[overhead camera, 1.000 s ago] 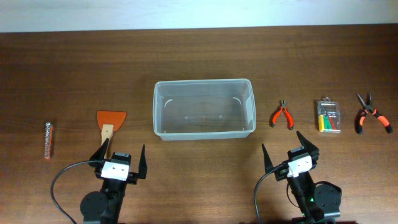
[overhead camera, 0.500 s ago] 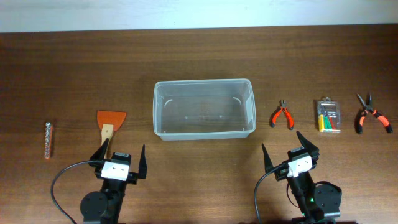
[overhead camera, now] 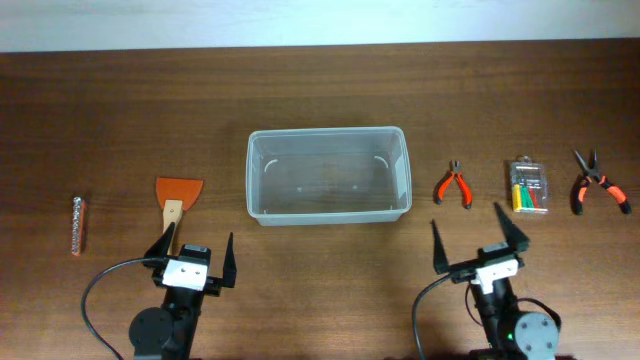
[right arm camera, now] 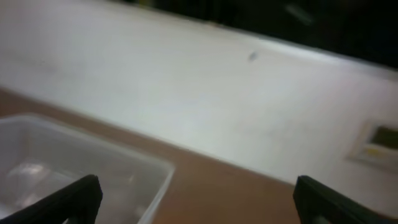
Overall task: Pack container
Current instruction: 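Move the right gripper right toward the orange-black long-nose pliers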
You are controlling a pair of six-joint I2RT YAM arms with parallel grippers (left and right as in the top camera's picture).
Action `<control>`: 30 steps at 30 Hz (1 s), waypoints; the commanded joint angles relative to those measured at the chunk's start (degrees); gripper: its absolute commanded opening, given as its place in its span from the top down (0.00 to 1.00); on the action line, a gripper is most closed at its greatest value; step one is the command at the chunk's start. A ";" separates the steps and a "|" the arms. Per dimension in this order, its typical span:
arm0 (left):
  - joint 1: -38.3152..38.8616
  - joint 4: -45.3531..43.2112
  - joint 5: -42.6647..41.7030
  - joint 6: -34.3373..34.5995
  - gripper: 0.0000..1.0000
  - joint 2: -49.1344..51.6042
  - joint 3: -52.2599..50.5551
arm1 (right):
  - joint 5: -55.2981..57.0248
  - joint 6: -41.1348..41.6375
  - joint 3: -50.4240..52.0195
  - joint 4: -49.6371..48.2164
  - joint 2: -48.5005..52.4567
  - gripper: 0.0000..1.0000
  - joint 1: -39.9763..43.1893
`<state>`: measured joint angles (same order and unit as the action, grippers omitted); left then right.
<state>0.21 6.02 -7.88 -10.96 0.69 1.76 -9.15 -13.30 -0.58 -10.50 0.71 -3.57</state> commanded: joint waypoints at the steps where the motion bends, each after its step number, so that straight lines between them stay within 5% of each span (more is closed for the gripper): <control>1: 0.17 0.04 0.22 -0.70 0.01 -0.33 -0.28 | 12.87 2.27 -1.05 -0.66 -0.48 0.01 -0.48; 15: 0.17 0.04 0.22 -0.70 0.01 -0.33 -0.28 | 38.64 1.11 -29.33 27.28 13.16 0.01 -0.48; 25: 0.17 0.04 0.22 -0.70 0.01 -0.33 -0.28 | 32.22 -0.13 -61.57 54.25 35.01 0.02 -0.50; 30: 0.17 0.04 0.22 -0.70 0.01 -0.33 -0.28 | 32.28 0.94 -65.29 53.77 37.07 0.01 -0.55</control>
<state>0.21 6.04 -7.88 -10.96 0.69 1.76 23.88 -13.23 -63.51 43.46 37.23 -3.60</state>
